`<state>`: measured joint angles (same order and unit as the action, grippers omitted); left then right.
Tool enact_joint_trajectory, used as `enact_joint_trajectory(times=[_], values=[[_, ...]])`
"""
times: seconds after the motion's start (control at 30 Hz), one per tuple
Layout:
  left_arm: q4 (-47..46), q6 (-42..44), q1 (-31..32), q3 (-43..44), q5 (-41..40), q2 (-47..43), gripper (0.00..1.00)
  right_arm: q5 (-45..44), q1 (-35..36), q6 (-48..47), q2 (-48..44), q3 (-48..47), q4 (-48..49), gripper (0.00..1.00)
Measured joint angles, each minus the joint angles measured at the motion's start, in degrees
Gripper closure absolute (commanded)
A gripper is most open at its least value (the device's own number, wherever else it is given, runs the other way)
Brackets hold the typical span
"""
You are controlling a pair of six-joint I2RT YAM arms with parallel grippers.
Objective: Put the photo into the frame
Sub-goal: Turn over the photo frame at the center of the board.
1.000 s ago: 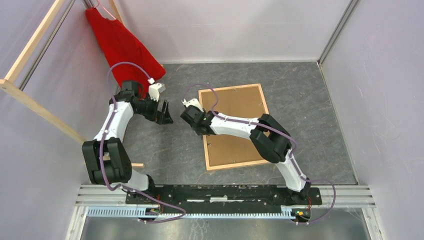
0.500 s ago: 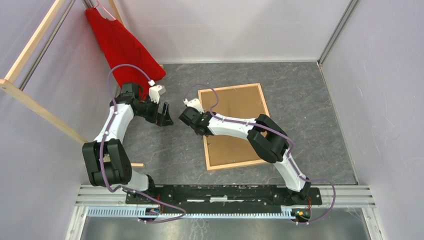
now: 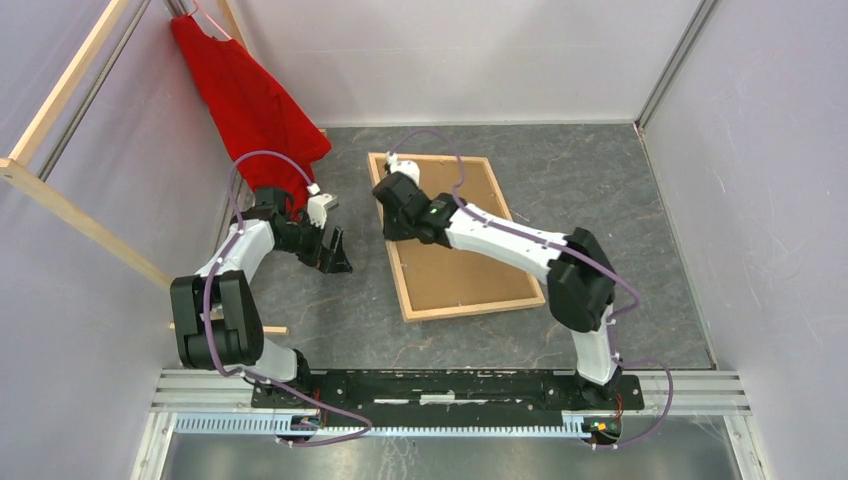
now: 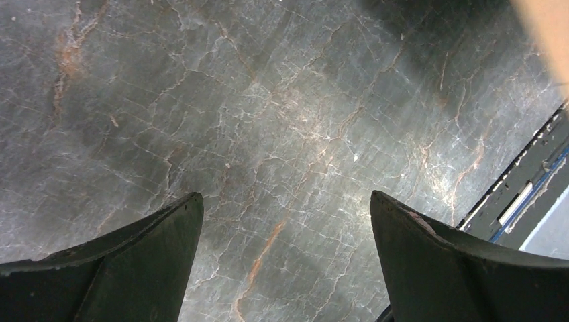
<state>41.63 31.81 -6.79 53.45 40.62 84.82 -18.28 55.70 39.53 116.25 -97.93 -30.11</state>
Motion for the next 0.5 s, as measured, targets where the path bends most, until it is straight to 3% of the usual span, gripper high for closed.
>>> enact_joint_trajectory(times=[0.23,0.5], values=[[-1.6,-1.2,0.2,-0.9,2.2,-0.4,0.07,8.9,-3.5,9.0,-8.7,1.3,6.8,1.0],[-5.7,-10.9,4.9,2.8,5.2,-4.6,0.11,15.9,-4.3,16.5,-10.4,2.7,12.7,1.0]])
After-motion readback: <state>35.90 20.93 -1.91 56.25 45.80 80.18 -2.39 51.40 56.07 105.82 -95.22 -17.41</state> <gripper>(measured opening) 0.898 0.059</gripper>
